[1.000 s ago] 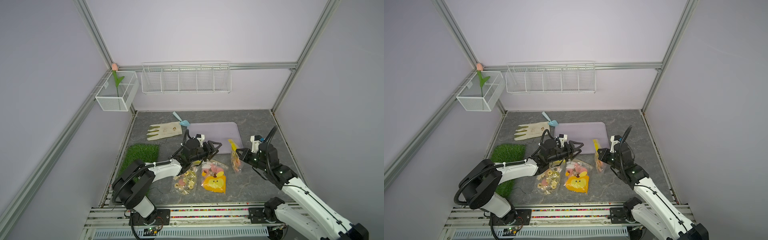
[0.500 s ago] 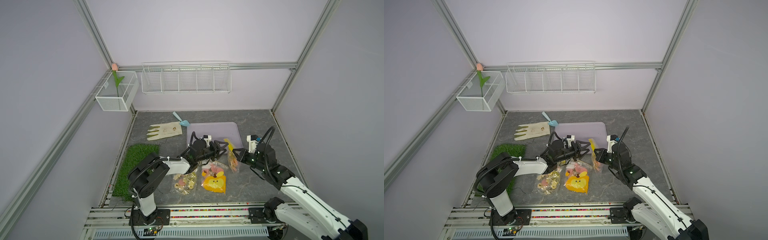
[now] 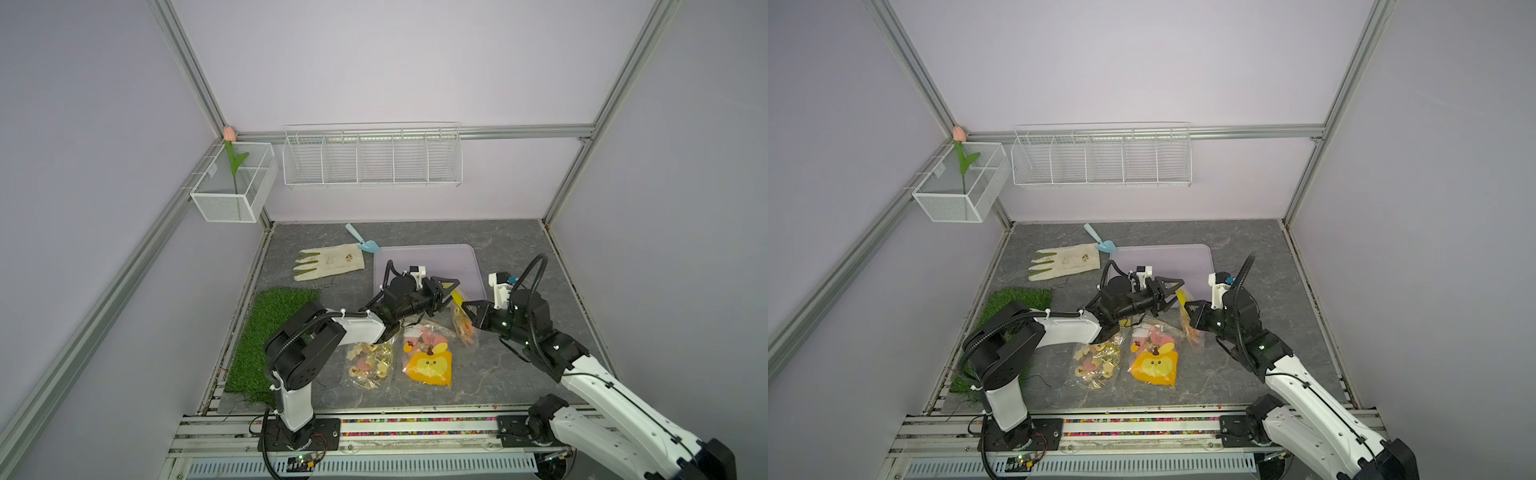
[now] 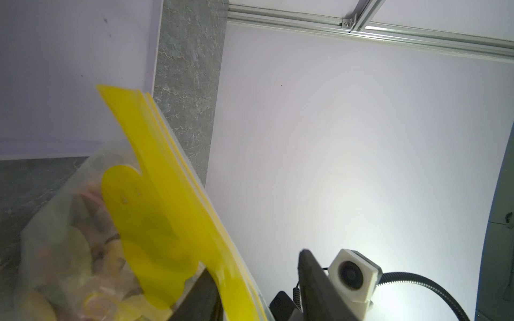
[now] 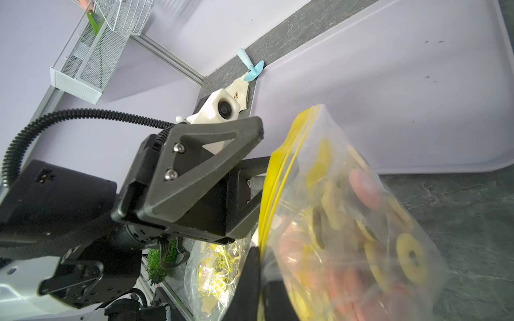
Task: Pour cookies out of the ziploc bag
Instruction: Open the ziploc bag at the center of the board.
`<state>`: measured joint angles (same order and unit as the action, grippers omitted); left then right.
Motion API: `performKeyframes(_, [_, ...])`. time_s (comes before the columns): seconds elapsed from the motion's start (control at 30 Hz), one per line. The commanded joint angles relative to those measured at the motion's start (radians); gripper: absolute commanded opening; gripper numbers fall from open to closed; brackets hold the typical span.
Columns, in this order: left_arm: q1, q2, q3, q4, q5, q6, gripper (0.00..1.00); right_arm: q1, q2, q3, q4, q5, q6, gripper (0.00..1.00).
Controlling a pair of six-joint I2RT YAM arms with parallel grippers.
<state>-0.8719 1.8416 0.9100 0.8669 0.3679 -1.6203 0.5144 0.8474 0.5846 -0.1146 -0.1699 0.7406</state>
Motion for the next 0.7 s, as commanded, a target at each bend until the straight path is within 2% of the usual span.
performKeyframes(0.0, [-0.008, 0.016, 0.024, 0.024, 0.010, -0.024, 0.42, 0.007, -0.033, -0.011, 0.014, -0.015, -0.042, 0.07])
performKeyframes(0.17, [-0.010, 0.022, 0.028, 0.012, 0.010, -0.016, 0.29, 0.008, -0.055, -0.008, -0.002, -0.014, -0.063, 0.12])
performKeyframes(0.33, [-0.010, 0.024, 0.044, -0.007, 0.027, -0.001, 0.04, 0.008, -0.064, 0.004, -0.045, 0.001, -0.077, 0.18])
performKeyframes(0.37, [-0.010, 0.024, 0.048, -0.016, 0.033, 0.003, 0.00, 0.008, -0.068, 0.006, -0.056, 0.006, -0.077, 0.23])
performKeyframes(0.47, [-0.010, 0.016, 0.056, -0.043, 0.046, 0.020, 0.00, 0.009, -0.095, 0.014, -0.108, 0.031, -0.085, 0.36])
performKeyframes(0.6, [-0.011, -0.021, 0.068, -0.139, 0.067, 0.083, 0.00, 0.008, -0.155, 0.055, -0.242, 0.108, -0.129, 0.79])
performKeyframes(0.67, [-0.011, -0.050, 0.086, -0.240, 0.077, 0.148, 0.00, 0.006, -0.178, 0.081, -0.306, 0.155, -0.150, 0.95])
